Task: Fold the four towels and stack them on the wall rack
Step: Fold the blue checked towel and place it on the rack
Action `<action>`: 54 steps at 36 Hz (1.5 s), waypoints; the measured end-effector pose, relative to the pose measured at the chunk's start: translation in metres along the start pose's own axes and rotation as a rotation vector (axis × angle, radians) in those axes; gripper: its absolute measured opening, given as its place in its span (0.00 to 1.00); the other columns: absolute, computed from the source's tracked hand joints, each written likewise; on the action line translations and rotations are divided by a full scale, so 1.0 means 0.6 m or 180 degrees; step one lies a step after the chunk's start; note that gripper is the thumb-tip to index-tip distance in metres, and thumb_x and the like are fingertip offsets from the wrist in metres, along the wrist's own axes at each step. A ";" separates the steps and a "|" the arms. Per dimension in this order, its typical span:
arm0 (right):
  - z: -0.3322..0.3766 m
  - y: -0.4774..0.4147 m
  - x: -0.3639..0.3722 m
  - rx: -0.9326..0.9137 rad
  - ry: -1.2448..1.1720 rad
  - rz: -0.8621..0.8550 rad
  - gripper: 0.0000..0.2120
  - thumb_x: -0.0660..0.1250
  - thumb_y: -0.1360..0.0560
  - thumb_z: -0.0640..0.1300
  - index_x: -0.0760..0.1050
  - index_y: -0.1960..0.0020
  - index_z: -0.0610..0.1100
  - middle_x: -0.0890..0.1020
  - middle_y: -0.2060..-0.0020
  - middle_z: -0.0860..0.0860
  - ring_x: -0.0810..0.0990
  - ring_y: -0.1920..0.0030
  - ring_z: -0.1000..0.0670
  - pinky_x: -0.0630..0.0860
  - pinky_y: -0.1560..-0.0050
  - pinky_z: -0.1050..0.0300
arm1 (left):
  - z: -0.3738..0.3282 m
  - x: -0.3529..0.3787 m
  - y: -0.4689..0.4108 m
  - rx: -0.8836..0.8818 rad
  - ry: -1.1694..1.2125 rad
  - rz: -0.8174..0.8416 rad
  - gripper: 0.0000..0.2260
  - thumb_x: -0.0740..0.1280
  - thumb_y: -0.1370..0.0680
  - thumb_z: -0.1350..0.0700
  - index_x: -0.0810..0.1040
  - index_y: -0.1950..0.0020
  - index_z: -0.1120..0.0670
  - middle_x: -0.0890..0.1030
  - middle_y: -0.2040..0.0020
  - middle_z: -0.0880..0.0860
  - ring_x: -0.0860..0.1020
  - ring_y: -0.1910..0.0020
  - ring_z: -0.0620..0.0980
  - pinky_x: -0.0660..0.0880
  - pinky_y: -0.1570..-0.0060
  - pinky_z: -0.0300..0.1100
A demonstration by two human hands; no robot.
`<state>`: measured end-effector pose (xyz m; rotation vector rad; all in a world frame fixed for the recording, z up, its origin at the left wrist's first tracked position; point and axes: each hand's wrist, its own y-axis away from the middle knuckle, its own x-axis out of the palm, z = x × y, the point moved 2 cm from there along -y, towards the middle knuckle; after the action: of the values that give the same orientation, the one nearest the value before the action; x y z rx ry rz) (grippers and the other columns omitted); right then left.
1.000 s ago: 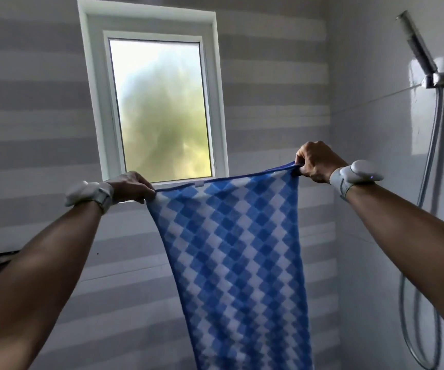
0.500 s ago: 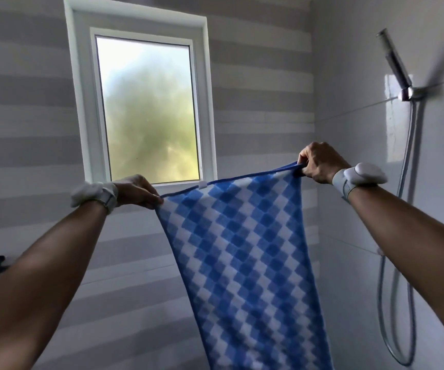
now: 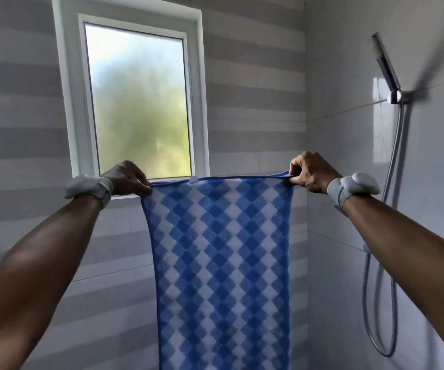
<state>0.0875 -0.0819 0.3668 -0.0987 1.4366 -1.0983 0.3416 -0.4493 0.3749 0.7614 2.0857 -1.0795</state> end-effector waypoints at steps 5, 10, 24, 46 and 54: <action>-0.001 0.000 0.014 -0.0003 -0.0008 0.0179 0.14 0.78 0.33 0.38 0.72 0.59 0.45 0.78 0.66 0.51 0.76 0.67 0.49 0.68 0.68 0.62 | 0.011 -0.002 0.004 0.0080 0.0367 0.0322 0.08 0.76 0.31 0.67 0.78 0.63 0.61 0.83 0.59 0.57 0.80 0.60 0.51 0.78 0.66 0.34; 0.000 0.000 0.036 -0.0126 -0.0089 0.0889 0.11 0.73 0.27 0.38 0.79 0.50 0.53 0.81 0.66 0.51 0.77 0.69 0.52 0.73 0.65 0.62 | 0.024 0.001 0.003 0.0042 0.0426 0.0617 0.14 0.76 0.31 0.69 0.77 0.49 0.61 0.83 0.56 0.59 0.80 0.58 0.53 0.82 0.58 0.44; -0.005 0.012 0.053 0.0144 -0.0452 0.1090 0.19 0.68 0.23 0.59 0.84 0.58 0.44 0.83 0.67 0.48 0.78 0.67 0.53 0.73 0.61 0.60 | 0.055 0.034 -0.018 -0.0059 -0.0070 0.0755 0.05 0.74 0.26 0.61 0.84 0.52 0.61 0.85 0.66 0.55 0.83 0.66 0.50 0.78 0.69 0.37; -0.033 0.030 0.027 0.0330 -0.0702 0.1169 0.11 0.72 0.27 0.31 0.72 0.50 0.39 0.82 0.59 0.40 0.84 0.68 0.45 0.75 0.75 0.58 | -0.007 0.074 -0.039 0.0137 0.0418 0.0707 0.08 0.73 0.25 0.55 0.84 0.55 0.61 0.84 0.63 0.58 0.81 0.67 0.50 0.80 0.66 0.38; -0.036 0.033 0.030 0.0215 -0.0521 0.1272 0.04 0.73 0.27 0.35 0.85 0.56 0.42 0.87 0.61 0.47 0.86 0.59 0.48 0.82 0.52 0.53 | -0.021 0.068 -0.026 0.0635 0.0064 0.0557 0.10 0.71 0.25 0.48 0.85 0.58 0.55 0.84 0.66 0.53 0.78 0.68 0.49 0.74 0.68 0.38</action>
<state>0.0765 -0.0708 0.3361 0.1397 1.2058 -0.7889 0.3016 -0.4382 0.3565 1.0351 1.9059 -1.1967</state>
